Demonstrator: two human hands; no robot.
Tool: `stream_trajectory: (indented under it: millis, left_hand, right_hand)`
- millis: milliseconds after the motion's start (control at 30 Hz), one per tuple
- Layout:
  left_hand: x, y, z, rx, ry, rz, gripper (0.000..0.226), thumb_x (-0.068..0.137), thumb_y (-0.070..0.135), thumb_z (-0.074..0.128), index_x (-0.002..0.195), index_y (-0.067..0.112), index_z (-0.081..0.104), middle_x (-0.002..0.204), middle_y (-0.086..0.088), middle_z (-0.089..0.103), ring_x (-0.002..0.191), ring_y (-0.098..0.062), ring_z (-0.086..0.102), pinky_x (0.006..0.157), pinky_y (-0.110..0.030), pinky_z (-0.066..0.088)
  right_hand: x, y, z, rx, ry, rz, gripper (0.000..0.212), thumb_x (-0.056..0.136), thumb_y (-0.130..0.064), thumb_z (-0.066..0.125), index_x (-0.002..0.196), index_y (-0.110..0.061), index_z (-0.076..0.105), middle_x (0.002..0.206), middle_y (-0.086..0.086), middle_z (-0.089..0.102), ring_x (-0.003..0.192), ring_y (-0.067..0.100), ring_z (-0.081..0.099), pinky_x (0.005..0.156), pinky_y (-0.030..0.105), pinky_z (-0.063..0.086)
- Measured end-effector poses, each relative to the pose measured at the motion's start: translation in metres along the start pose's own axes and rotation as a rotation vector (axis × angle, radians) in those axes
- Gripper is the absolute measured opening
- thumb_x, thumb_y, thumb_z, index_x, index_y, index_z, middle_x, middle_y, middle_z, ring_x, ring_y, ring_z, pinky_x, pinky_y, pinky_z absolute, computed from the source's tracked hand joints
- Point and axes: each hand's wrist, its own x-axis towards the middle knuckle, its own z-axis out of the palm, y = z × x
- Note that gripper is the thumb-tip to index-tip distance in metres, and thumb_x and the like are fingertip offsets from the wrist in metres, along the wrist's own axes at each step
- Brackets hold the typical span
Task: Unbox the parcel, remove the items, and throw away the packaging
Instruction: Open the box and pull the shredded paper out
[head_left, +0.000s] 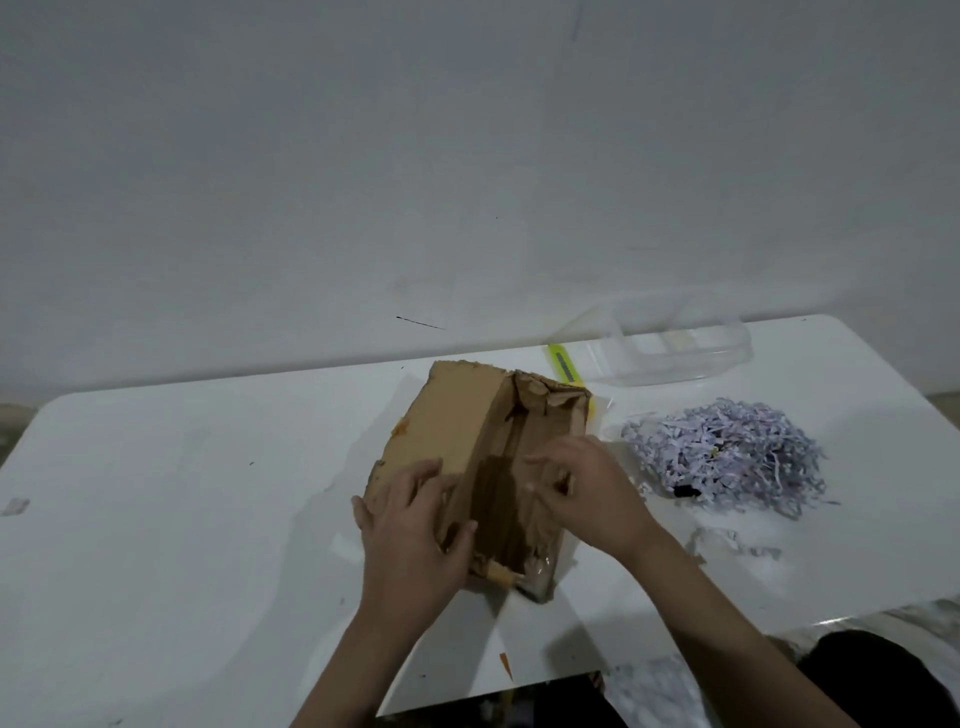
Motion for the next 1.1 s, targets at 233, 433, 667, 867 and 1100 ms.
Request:
stream_trajectory:
  millis: [233, 433, 667, 867, 1100]
  left_hand:
    - [-0.011, 0.005, 0.01, -0.061, 0.046, 0.01, 0.044, 0.076, 0.005, 0.068, 0.108, 0.035, 0.064, 0.125, 0.005, 0.053, 0.12, -0.018, 0.048, 0.102, -0.07, 0.016]
    - [-0.014, 0.007, 0.018, -0.035, 0.065, 0.01, 0.045, 0.078, 0.004, 0.065, 0.113, 0.033, 0.064, 0.127, 0.0, 0.053, 0.12, -0.025, 0.051, 0.105, -0.065, 0.009]
    - [0.003, -0.006, 0.01, -0.001, 0.065, -0.025, 0.038, 0.082, 0.01, 0.065, 0.111, 0.035, 0.067, 0.13, 0.002, 0.052, 0.123, -0.021, 0.049, 0.108, -0.064, 0.01]
    - [0.035, -0.023, -0.005, 0.03, 0.075, -0.041, 0.037, 0.083, 0.009, 0.066, 0.108, 0.035, 0.069, 0.127, 0.003, 0.056, 0.12, -0.023, 0.05, 0.107, -0.064, 0.019]
    - [0.05, -0.027, -0.002, -0.123, 0.199, -0.067, 0.022, 0.081, 0.017, 0.071, 0.099, 0.03, 0.071, 0.118, 0.007, 0.062, 0.104, -0.013, 0.057, 0.098, -0.062, 0.036]
  right_hand:
    - [-0.015, 0.028, -0.006, 0.1, 0.013, 0.115, 0.043, 0.069, 0.01, 0.065, 0.103, -0.015, 0.07, 0.11, -0.002, 0.065, 0.108, 0.005, 0.055, 0.089, -0.003, 0.03]
    - [-0.031, 0.038, -0.004, 0.326, 0.091, 0.16, 0.047, 0.073, 0.008, 0.071, 0.103, -0.028, 0.067, 0.12, -0.01, 0.063, 0.118, -0.014, 0.048, 0.096, 0.005, 0.035]
    - [-0.025, 0.025, 0.014, 0.48, 0.158, 0.171, 0.042, 0.075, 0.006, 0.072, 0.103, -0.025, 0.069, 0.119, -0.017, 0.063, 0.125, 0.0, 0.048, 0.103, 0.03, 0.043]
    - [-0.021, 0.008, 0.029, 0.408, 0.202, 0.098, 0.041, 0.074, -0.008, 0.074, 0.096, -0.042, 0.065, 0.109, -0.027, 0.062, 0.12, -0.002, 0.05, 0.1, 0.044, 0.048]
    - [-0.021, 0.008, 0.017, 0.493, 0.168, 0.135, 0.027, 0.077, -0.009, 0.074, 0.093, -0.029, 0.069, 0.102, -0.017, 0.066, 0.099, -0.001, 0.061, 0.086, 0.033, 0.055]
